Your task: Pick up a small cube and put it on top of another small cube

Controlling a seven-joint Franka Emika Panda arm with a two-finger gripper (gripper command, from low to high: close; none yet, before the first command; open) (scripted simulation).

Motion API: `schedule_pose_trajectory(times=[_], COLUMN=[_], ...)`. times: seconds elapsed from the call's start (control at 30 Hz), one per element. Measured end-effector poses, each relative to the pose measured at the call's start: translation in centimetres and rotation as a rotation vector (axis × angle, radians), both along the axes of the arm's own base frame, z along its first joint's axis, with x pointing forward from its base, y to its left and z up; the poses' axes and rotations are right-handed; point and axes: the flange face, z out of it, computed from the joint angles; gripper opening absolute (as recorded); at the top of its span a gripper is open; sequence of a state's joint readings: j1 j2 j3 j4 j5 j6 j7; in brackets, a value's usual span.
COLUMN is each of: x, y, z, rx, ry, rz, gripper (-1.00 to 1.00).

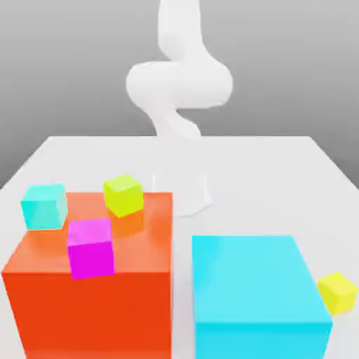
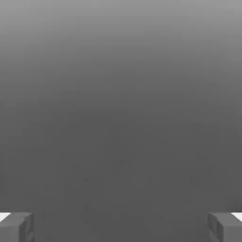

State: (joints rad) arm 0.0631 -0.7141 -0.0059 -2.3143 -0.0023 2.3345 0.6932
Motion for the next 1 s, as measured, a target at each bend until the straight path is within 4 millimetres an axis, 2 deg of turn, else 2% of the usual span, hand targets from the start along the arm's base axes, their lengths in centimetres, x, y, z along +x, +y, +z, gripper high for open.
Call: schedule_pose_trajectory(times=[0.1,0.2,0.3,0.43,0.57,0.63,0.73,0.9,1.0], x=[3.3,5.7,7.3,8.2,7.5,6.4,4.4,0.4,-0.5], y=[3.1,6.4,9.9,14.6,19.1,21.8,24.7,27.5,28.0], z=[-4.6,-9.4,-14.4,-21.4,-28.6,-32.2,-37.6,-46.4,-50.5], rx=[-0.091,-0.176,-0.258,-0.364,-0.463,-0.514,-0.584,-0.683,-0.699], ry=[0.073,0.138,0.197,0.268,0.33,0.356,0.395,0.459,0.469], rz=[0.176,0.35,0.528,0.772,1.023,1.164,1.362,1.676,1.737], gripper=[0.0,0.0,0.0,0.0,0.0,0.0,0.0,0.0,0.0])
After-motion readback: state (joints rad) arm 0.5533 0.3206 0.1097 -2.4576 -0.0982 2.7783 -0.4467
